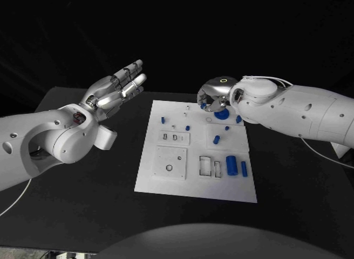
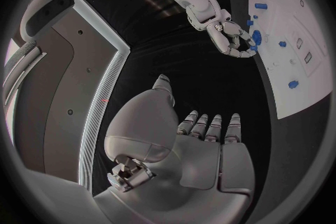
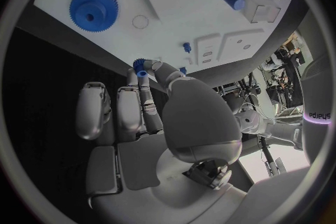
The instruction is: Assemble the parts on the task board
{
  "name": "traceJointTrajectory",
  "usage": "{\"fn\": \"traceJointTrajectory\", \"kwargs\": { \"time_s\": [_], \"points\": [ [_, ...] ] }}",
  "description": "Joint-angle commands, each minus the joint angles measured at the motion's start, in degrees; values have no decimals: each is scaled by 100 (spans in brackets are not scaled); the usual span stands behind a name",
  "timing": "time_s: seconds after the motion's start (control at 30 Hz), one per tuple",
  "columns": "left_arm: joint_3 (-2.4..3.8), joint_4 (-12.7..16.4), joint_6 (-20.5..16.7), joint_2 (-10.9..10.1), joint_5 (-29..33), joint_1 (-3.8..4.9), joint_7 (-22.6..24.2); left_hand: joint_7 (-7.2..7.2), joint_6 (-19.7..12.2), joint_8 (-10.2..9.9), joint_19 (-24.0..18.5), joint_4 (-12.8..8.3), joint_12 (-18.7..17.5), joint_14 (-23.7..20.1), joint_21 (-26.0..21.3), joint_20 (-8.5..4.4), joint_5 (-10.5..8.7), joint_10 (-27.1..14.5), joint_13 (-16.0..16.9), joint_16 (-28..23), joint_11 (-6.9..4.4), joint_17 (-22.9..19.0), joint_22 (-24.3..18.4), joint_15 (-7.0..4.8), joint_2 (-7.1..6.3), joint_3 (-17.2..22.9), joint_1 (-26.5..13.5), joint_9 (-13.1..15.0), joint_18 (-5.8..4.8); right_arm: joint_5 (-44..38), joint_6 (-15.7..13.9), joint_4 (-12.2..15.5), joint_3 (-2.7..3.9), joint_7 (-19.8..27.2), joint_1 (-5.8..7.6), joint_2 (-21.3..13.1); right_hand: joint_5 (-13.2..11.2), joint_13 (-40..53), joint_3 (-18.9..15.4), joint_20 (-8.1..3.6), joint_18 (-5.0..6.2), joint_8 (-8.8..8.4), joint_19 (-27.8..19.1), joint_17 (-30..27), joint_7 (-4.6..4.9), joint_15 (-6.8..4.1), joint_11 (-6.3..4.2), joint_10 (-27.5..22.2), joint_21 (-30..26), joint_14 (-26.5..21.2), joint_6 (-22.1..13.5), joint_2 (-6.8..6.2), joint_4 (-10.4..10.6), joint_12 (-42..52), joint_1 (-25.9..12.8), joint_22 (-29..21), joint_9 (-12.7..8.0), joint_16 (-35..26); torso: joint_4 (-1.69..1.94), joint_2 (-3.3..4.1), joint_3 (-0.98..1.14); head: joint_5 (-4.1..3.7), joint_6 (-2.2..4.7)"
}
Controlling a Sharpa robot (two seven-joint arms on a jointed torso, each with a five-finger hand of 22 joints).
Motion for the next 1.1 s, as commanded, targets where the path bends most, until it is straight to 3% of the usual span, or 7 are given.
{"fn": "traceJointTrajectory", "kwargs": {
  "time_s": [0.03, 0.27, 0.5, 0.7, 0.77, 0.83, 1.1],
  "points": [
    [7, 40, 62, -3, -114, 31, 19, 46, -1, 39, -2, 3, -20, 6, 6, 24, 25, 9, -6, -20, 40, -7, -131, 53, -13, -27, 66, -60, 90, 106, 63, -171, 14, 10, 16, 164, -31, 4, 16, -6, 2, 6, 15, -11, 35, 7, -95, 129, -21, -22, -16, -12, 16, -5, 50, 172, 10, -33, 55, 68, -23, -5, 31],
    [8, 80, 58, 16, -143, 68, 38, 54, 12, 44, 0, 4, -20, 6, 8, 44, 41, 9, -6, -20, 64, -7, -130, 64, 2, -45, 112, -58, 91, 220, 67, -656, 35, 57, 7, 534, -41, 0, 15, -3, 2, -3, 13, -24, 39, 10, -89, 126, -24, -30, -28, -16, 24, -20, 46, 174, 12, -43, 125, 152, -31, -21, 56],
    [8, 122, 56, 22, -162, 90, 49, 60, 18, 46, 2, 4, -20, 6, 9, 55, 54, 9, -6, -20, 79, -7, -128, 70, 14, -56, 139, -57, 91, 253, 54, -921, 45, 66, -13, 736, -47, -1, 16, -1, 3, -13, 8, -40, 47, 14, -79, 132, -30, -40, -38, -22, 28, -29, 45, 172, 13, -55, 201, 188, -36, -22, 88],
    [9, 136, 56, 30, -167, 103, 49, 71, 22, 48, 3, 4, -20, 6, 11, 64, 65, 9, -6, -20, 92, -7, -127, 74, 23, -66, 162, -56, 92, 247, 81, -1052, 53, 52, -21, 852, -51, -5, 17, 3, 7, -28, -7, -61, 54, 20, -71, 134, -47, -53, -54, -35, 31, -47, 44, 161, 12, -70, 211, 180, -45, -31, 93],
    [9, 140, 64, 34, -168, 110, 50, 71, 22, 48, 3, 4, -20, 6, 11, 64, 65, 9, -6, -20, 92, -7, -127, 74, 23, -66, 162, -56, 92, 244, 94, -1092, 55, 46, -32, 883, -54, -7, 18, 5, 8, -37, -13, -74, 57, 23, -67, 134, -55, -61, -60, -41, 35, -57, 41, 156, 11, -79, 207, 180, -49, -41, 93],
    [9, 139, 70, 43, -168, 115, 50, 89, 33, 52, 4, 5, -20, 6, 12, 72, 76, 9, -6, -20, 106, -7, -127, 74, 32, -76, 182, -54, 92, 243, 114, -1134, 58, 35, -56, 918, -56, -10, 18, 7, 14, -45, -31, -104, 60, 26, -62, 131, -73, -78, -67, -50, 38, -69, 37, 142, 10, -98, 179, 171, -48, -38, 63],
    [9, 135, 85, 60, -169, 122, 49, 105, 39, 54, 6, 3, -20, 6, 13, 81, 95, 9, -6, -20, 120, -7, -125, 72, 40, -85, 206, -53, 93, 243, 180, -1166, 62, 21, -106, 931, -75, -22, 30, 17, 32, -87, -94, -207, 66, 36, -53, 119, -143, -139, -91, -74, 51, -123, 29, 89, 3, -167, 180, 156, -46, -41, 68]
  ]
}}
